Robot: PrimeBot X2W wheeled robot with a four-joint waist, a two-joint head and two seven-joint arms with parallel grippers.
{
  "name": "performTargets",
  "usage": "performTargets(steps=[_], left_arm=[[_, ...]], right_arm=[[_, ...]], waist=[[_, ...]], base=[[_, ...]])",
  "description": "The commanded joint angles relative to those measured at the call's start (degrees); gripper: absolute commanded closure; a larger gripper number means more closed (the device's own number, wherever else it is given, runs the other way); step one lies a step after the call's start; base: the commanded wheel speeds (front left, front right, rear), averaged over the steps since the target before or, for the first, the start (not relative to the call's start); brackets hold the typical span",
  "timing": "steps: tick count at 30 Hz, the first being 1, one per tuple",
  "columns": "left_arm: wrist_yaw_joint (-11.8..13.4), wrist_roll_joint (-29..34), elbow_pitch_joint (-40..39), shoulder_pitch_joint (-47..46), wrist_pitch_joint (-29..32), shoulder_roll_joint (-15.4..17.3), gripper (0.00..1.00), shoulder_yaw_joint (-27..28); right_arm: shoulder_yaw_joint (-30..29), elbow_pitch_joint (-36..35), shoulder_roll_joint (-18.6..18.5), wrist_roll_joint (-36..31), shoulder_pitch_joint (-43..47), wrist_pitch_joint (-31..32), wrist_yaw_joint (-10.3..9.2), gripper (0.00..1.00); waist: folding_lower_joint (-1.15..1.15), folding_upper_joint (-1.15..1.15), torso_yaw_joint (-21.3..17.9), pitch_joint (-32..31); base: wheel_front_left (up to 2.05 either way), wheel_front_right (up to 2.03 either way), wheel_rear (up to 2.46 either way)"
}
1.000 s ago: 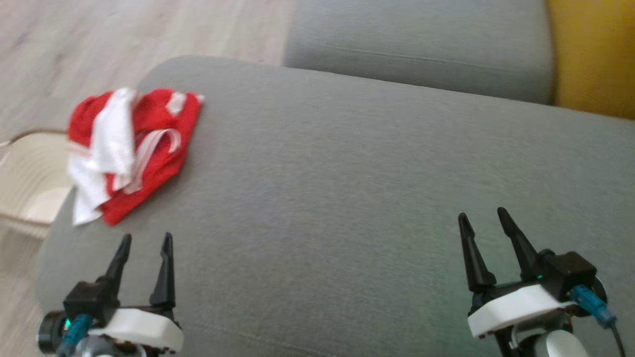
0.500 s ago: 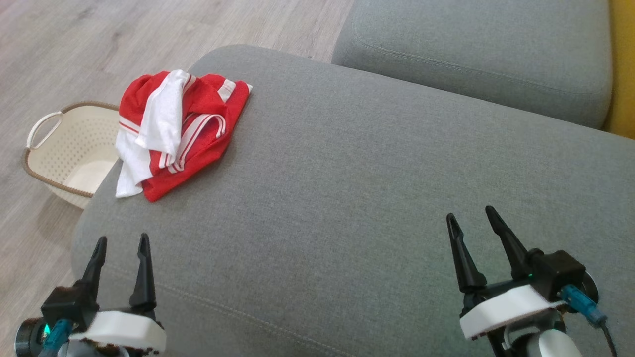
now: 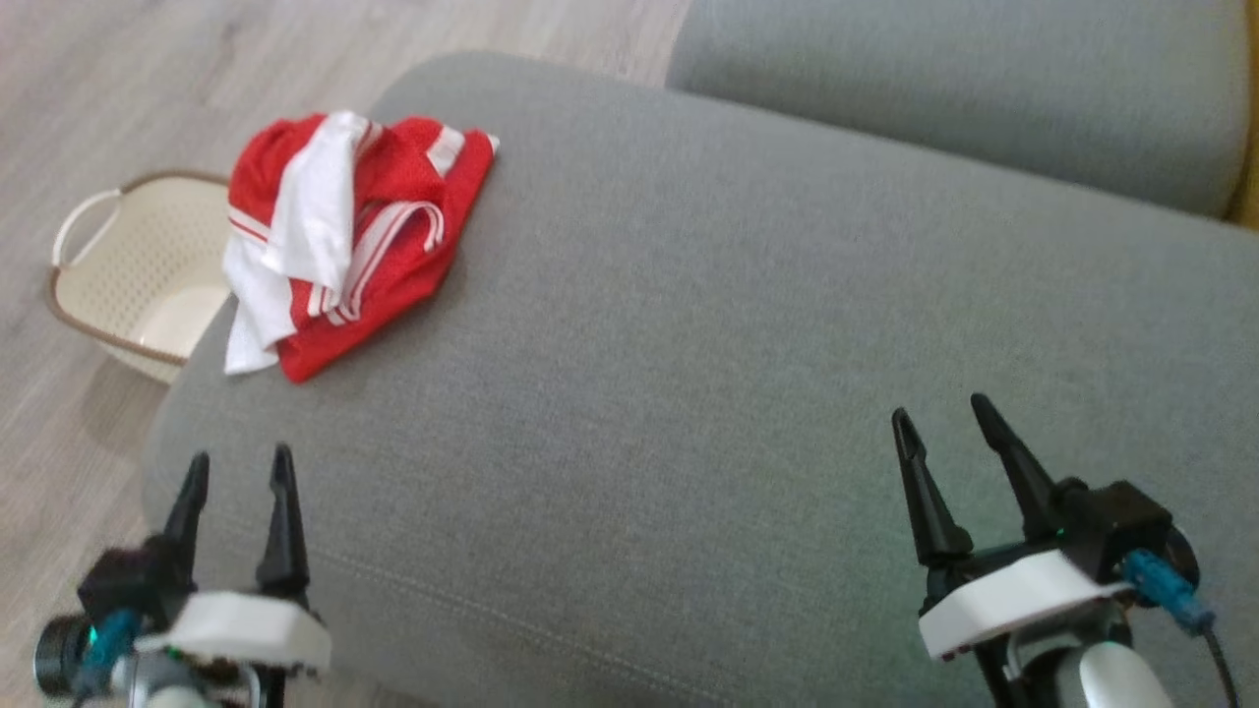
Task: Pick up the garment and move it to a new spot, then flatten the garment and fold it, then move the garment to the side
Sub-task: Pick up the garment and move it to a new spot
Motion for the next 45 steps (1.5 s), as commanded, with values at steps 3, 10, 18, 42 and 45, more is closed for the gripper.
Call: performTargets(steps=[3,10,18,42,45], left_arm=[[-0.5,-1.0,-0.9,-8.4,-0.7,0.1,0.0,2.9],[-2.4,-2.5,4.2,-18.4,-0.7,0.0,0.0,5.6],[-6.2,-4.7,22.8,-34.5,-0.7,3.3,0.0,8.4],[-6.3,1.3,19.4,-38.8,-0.7,9.6,1.0,11.3],[-6.6,1.8,12.1,-34.6,-0.7,9.2,1.0,11.9]], right_arm=[[0.3,-4.1,-0.3,-2.2,-4.8,1.8,0.44,0.0],[-0.7,-7.9,-0.3,-6.2,-9.1,5.4,0.44,0.0],[-0.5,-10.4,-0.3,-8.9,-13.5,8.1,0.44,0.0],[-3.1,-6.3,-0.3,-3.7,-11.8,4.1,0.44,0.0],[-3.6,-5.5,-0.3,-2.2,-10.5,3.0,0.44,0.0]], waist=[[0.0,0.0,-1.0,7.0],[0.0,0.0,-2.0,16.1],[0.0,0.0,-3.5,23.8],[0.0,0.0,-4.5,13.8],[0.0,0.0,-5.5,10.2]], base=[[0.0,0.0,0.0],[0.0,0.0,0.0],[0.0,0.0,0.0],[0.0,0.0,0.0],[0.0,0.0,0.0]])
